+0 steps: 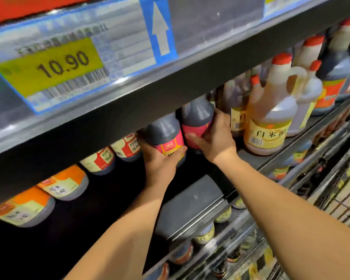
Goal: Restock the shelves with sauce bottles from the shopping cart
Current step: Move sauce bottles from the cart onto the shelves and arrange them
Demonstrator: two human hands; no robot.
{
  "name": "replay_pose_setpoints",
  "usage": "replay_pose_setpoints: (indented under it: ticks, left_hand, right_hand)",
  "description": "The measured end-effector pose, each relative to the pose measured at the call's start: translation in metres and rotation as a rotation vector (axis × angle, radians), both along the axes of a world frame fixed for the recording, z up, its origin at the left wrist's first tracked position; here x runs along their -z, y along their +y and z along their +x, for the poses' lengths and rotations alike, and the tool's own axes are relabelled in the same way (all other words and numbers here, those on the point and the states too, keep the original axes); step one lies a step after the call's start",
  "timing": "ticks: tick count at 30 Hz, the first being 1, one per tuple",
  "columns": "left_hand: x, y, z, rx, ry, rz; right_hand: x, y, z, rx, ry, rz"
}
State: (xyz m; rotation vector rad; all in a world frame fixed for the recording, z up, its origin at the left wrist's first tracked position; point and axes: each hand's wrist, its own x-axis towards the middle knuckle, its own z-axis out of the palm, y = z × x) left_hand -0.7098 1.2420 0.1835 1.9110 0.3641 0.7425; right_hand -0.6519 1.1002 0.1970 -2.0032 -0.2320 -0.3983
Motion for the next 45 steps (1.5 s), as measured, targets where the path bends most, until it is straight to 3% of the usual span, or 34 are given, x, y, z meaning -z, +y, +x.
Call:
replay_pose_setpoints:
  ticks: [13, 22, 30, 35, 45]
  left_hand:
    - [0.003, -0.002, 0.026, -0.06, -0.018, 0.075]
    - [-0.005, 0.009, 0.018, 0.002, 0.12, 0.106]
    - [0.0, -0.008, -0.045, 0.108, 0.223, 0.047]
    - [-0.007, -0.061, -0.084, 0.298, 0.25, 0.108]
    - [0.009, -0.221, -0.126, 0.774, 0.199, 0.216]
  right_hand:
    - [-0.007, 0.018, 0.011, 0.09, -0.022, -0.22]
    - [-0.019, 0.009, -0.001, 0.059, 0.237, -0.287]
    - [-0.015, -0.056, -0.091, 0.162, 0.004, -0.353]
    - [-0.005, -0.11, -0.149, 0.286, 0.002, -0.342]
    - [0.055, -0.25, -0.245, 0.638, 0.305, -0.319]
